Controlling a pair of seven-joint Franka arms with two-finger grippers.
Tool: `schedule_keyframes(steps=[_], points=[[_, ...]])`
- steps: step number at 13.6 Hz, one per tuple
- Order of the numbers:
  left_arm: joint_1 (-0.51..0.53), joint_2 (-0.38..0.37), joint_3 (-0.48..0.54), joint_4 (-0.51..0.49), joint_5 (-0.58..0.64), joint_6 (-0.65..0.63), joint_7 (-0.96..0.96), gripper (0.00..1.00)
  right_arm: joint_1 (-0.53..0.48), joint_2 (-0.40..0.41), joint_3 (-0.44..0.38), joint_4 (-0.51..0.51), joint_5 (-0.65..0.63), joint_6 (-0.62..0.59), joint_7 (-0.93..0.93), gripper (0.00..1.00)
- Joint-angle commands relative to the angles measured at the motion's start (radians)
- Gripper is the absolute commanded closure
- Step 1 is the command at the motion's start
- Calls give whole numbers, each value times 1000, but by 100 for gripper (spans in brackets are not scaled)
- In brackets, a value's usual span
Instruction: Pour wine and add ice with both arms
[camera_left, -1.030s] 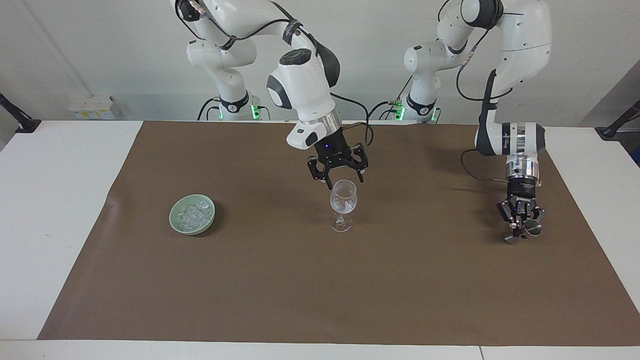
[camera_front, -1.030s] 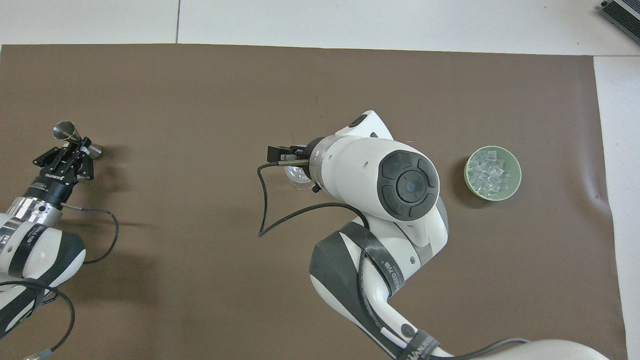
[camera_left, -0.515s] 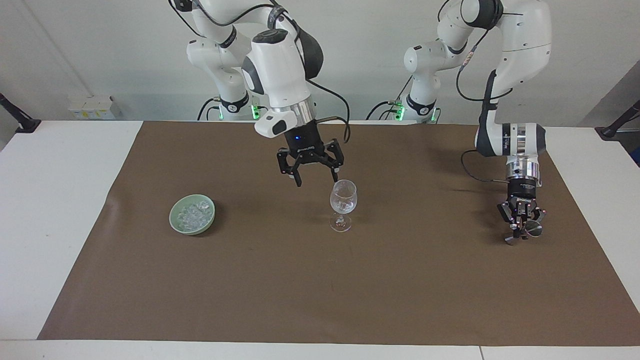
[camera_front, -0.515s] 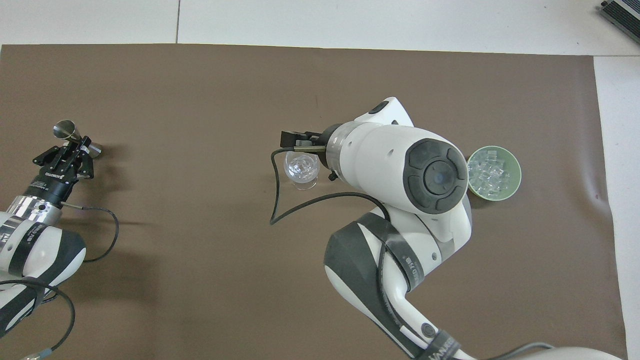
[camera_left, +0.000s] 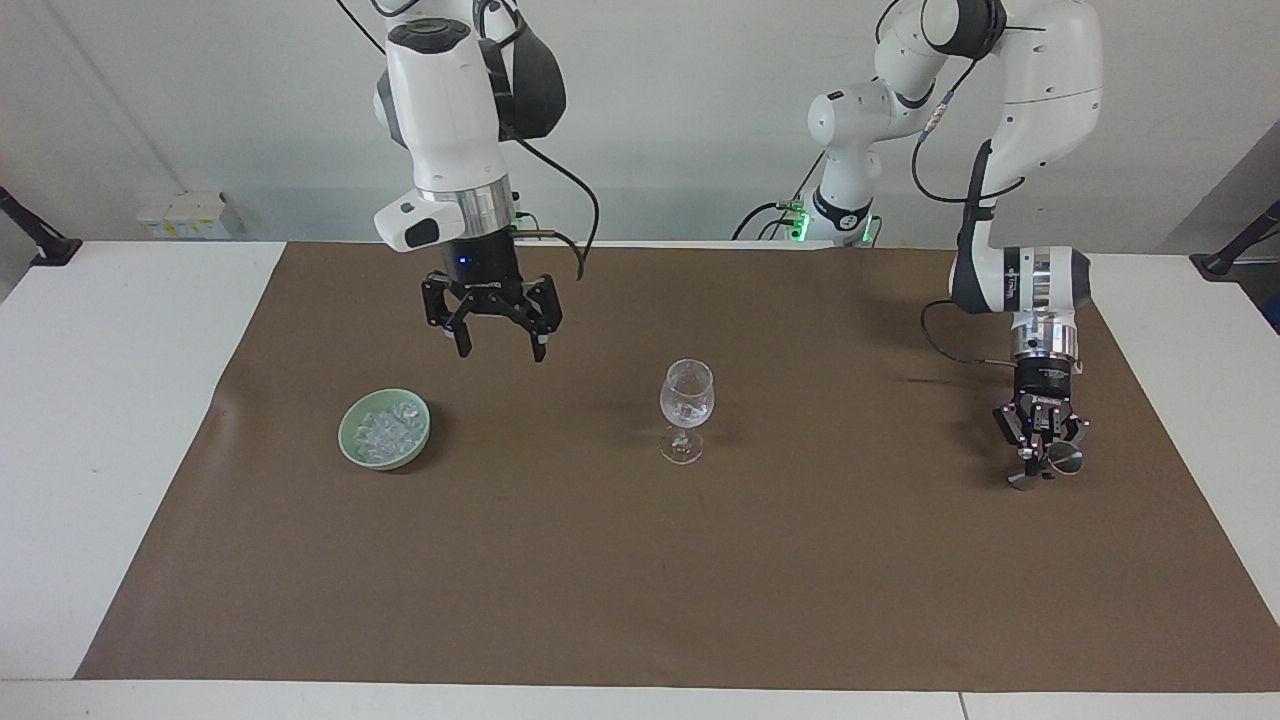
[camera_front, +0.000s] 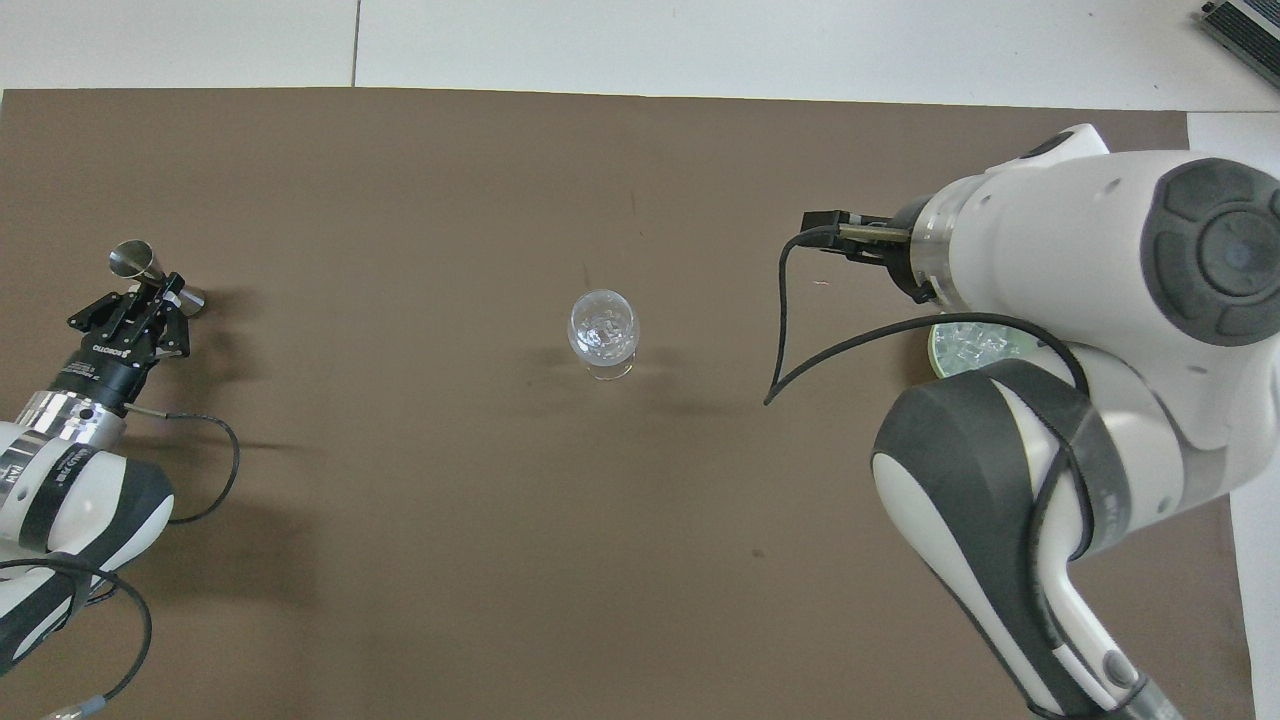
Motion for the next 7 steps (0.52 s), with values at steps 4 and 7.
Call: schedule_keyframes(steps=[4, 7], points=[[-6, 16, -3, 23, -26, 22, 3, 84, -28, -43, -68, 73, 2, -210, -124, 0], [-6, 16, -3, 25, -25, 22, 3, 77, -28, -68, -131, 79, 24, -282, -203, 0]])
